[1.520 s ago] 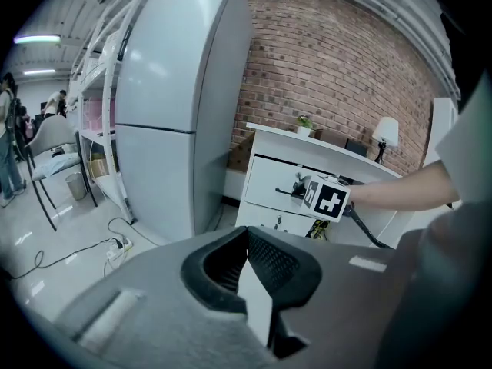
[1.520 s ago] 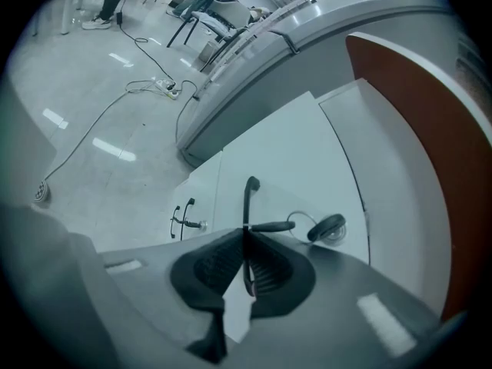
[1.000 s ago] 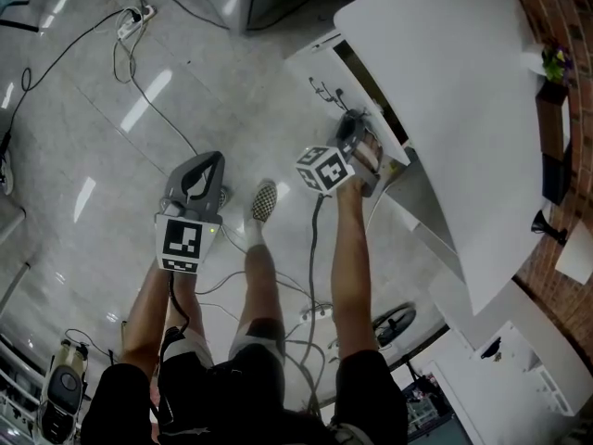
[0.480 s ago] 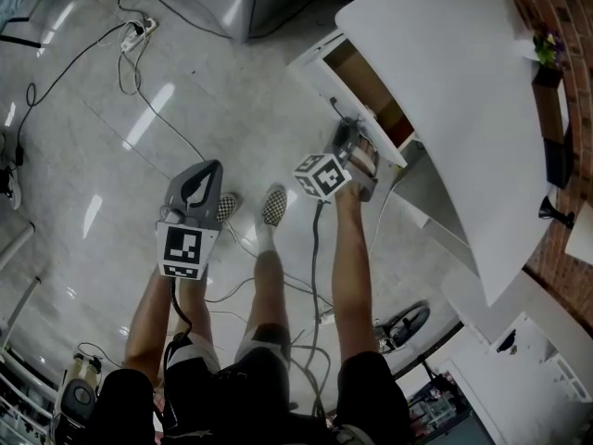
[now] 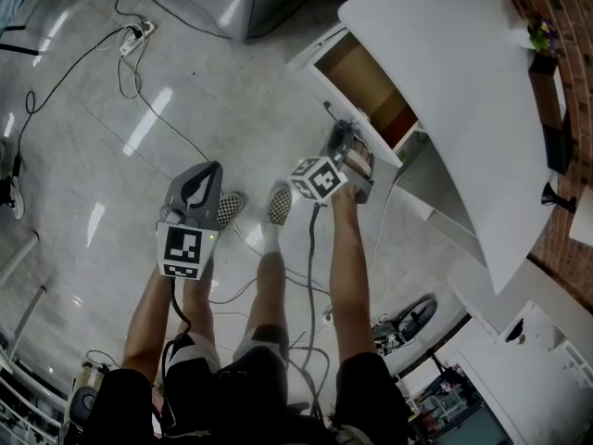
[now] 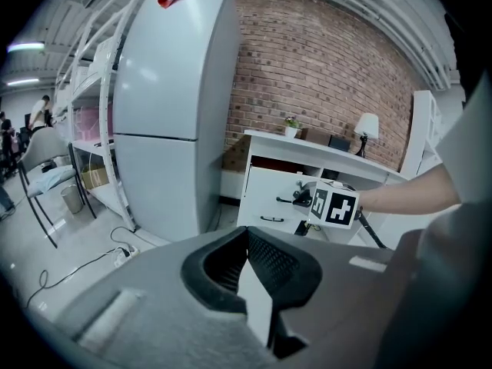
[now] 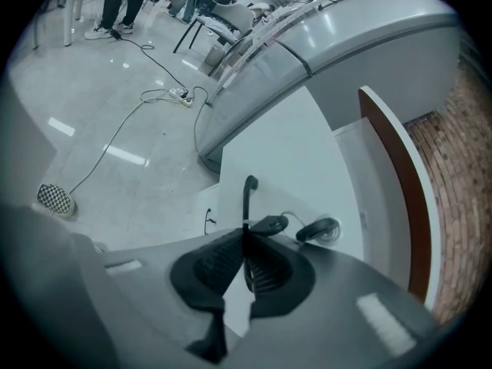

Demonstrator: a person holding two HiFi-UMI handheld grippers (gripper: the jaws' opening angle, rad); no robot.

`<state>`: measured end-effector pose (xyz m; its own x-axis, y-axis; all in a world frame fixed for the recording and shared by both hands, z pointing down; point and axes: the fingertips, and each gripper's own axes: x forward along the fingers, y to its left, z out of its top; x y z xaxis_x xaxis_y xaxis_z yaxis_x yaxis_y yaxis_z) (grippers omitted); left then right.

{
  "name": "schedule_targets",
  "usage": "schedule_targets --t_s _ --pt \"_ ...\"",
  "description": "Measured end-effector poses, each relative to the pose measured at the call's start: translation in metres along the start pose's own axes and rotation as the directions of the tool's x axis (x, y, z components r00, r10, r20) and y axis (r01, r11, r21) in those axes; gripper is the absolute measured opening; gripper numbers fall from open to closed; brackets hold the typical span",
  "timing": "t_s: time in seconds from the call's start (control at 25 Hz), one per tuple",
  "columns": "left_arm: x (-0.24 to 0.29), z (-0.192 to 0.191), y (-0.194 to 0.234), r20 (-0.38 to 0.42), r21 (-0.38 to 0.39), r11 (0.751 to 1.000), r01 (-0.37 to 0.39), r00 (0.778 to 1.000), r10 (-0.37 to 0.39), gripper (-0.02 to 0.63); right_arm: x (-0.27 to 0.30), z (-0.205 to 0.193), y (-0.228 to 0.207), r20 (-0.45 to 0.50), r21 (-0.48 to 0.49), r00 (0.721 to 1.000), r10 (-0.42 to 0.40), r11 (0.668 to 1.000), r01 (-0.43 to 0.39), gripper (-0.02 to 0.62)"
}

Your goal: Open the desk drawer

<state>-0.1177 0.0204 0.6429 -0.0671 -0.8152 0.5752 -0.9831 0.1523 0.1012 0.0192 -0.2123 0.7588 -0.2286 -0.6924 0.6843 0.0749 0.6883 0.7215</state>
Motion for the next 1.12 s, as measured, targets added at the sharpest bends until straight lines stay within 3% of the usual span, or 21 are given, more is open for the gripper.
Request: schedule_targets --t_s 0.88,1.12 --pt "-0.019 -0.001 0.009 0.003 0.041 0.998 0.049 0.999 -0.050 0.011 -0.047 0.005 0.042 -0.029 0.015 0.999 0.032 0.999 -0.031 0.021" --pt "-0.025 -0.005 0.017 0.006 0.033 0.999 0.040 0.999 -0.040 0.011 -0.062 0.003 0.086 -0.035 0.016 0.995 0.095 0.995 -0.094 0.020"
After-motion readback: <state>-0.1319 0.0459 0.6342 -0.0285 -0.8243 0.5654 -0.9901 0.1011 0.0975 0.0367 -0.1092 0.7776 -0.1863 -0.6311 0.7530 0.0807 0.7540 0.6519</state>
